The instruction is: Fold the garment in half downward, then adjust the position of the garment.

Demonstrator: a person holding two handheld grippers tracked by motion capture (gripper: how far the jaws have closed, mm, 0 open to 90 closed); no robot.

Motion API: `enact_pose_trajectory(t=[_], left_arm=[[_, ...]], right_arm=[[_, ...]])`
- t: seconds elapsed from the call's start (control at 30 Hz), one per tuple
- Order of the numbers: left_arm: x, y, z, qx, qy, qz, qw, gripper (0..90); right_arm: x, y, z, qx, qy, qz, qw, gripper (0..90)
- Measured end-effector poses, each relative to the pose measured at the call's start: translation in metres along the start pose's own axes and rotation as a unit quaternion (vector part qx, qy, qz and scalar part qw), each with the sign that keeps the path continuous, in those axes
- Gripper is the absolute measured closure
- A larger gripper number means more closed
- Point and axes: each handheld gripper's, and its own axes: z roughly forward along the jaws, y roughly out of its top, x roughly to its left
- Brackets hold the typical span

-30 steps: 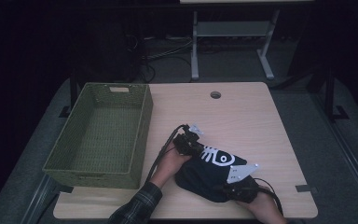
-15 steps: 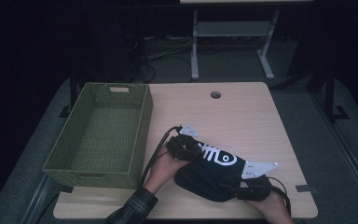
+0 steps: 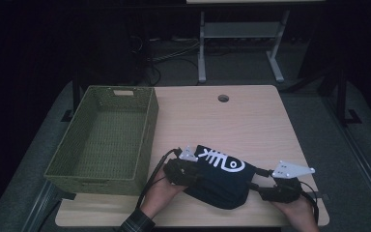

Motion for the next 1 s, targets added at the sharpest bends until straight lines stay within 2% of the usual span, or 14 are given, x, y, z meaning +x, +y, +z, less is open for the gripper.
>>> enact_pose_trajectory(t=[0.1, 0.33, 0.47, 0.57, 0.7, 1.0], left_arm=[[0.0, 0.002, -0.003, -0.001, 0.005, 0.001, 1.0, 59.1], [0.013, 0.005, -0.016, -0.043, 0.015, -0.034, 0.9984, 38.9], [0.024, 0.006, -0.015, -0.055, 0.016, -0.052, 0.997, 26.1], [0.028, 0.006, -0.009, -0.054, 0.017, -0.062, 0.9965, 19.5], [0.03, 0.006, -0.002, -0.041, 0.016, -0.061, 0.9972, 14.9], [0.032, 0.002, 0.012, -0.026, 0.019, -0.062, 0.9976, 13.2]], right_arm=[[-0.008, -0.006, -0.004, 0.006, -0.014, 0.014, 0.9998, 36.5], [-0.025, -0.019, -0.007, 0.03, -0.054, 0.044, 0.9971, 22.8], [-0.035, -0.025, -0.005, 0.043, -0.064, 0.064, 0.995, 18.4], [-0.039, -0.029, -0.001, 0.056, -0.076, 0.072, 0.993, 16.3], [-0.043, -0.032, 0.002, 0.063, -0.081, 0.077, 0.9917, 14.2], [-0.044, -0.033, 0.007, 0.075, -0.087, 0.072, 0.9908, 13.0]])
